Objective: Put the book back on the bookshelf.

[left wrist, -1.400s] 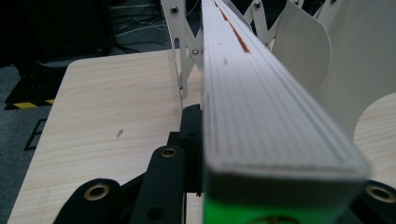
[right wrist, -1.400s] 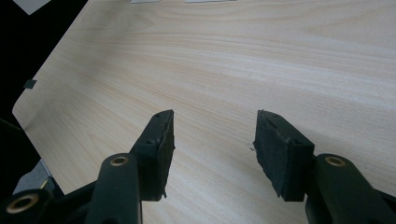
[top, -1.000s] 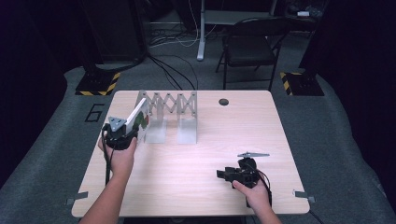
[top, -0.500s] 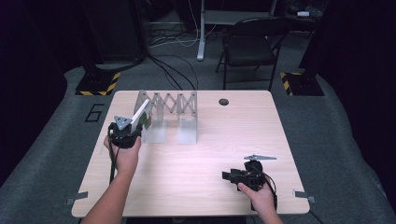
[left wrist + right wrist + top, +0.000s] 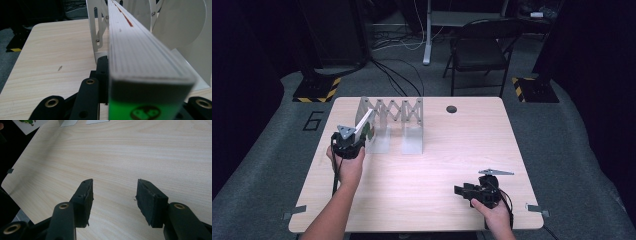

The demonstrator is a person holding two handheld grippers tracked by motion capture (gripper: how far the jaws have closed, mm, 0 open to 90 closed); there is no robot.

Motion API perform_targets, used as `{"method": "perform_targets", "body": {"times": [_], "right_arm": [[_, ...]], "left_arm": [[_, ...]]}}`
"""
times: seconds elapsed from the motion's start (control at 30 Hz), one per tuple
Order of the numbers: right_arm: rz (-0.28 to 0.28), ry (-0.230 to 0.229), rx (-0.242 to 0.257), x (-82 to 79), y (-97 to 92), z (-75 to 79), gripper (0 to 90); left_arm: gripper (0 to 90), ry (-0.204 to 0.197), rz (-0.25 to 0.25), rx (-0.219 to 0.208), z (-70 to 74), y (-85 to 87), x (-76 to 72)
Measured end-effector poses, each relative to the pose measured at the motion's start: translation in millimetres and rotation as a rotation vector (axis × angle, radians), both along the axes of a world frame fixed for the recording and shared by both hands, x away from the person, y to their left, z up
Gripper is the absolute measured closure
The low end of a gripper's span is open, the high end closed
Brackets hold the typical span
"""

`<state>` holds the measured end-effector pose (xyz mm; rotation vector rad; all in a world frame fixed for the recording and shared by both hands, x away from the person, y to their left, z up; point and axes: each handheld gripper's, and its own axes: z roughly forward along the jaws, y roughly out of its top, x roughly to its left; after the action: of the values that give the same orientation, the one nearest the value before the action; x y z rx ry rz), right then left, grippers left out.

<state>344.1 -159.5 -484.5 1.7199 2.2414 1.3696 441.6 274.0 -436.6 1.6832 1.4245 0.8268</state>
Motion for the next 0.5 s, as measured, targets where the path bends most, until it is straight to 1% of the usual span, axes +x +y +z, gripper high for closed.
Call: {"method": "perform_targets", "body": {"times": [0.17,0.2,0.33,0.4,0.5], "right_arm": [[-0.008,-0.007,0.003,-1.0,-3.6,0.4,47.2],[-0.007,-0.003,0.003,-1.3,-3.9,0.5,47.2],[-0.013,0.004,0.005,-2.1,-4.2,0.5,47.2],[-0.013,-0.007,0.002,-2.2,-4.5,0.0,47.2],[-0.013,-0.01,0.001,-2.4,-4.8,0.0,47.2]], "left_arm": [[75.9,0.001,0.009,0.0,-4.8,-0.8,2.5],[75.9,0.003,0.01,-0.005,-6.6,-1.4,3.6],[76.0,0.004,0.014,-0.002,-9.1,-3.3,5.4],[75.9,0.013,0.011,-0.001,-11.5,-5.5,7.1],[75.9,0.011,0.013,0.002,-12.4,-7.6,8.1]]}}
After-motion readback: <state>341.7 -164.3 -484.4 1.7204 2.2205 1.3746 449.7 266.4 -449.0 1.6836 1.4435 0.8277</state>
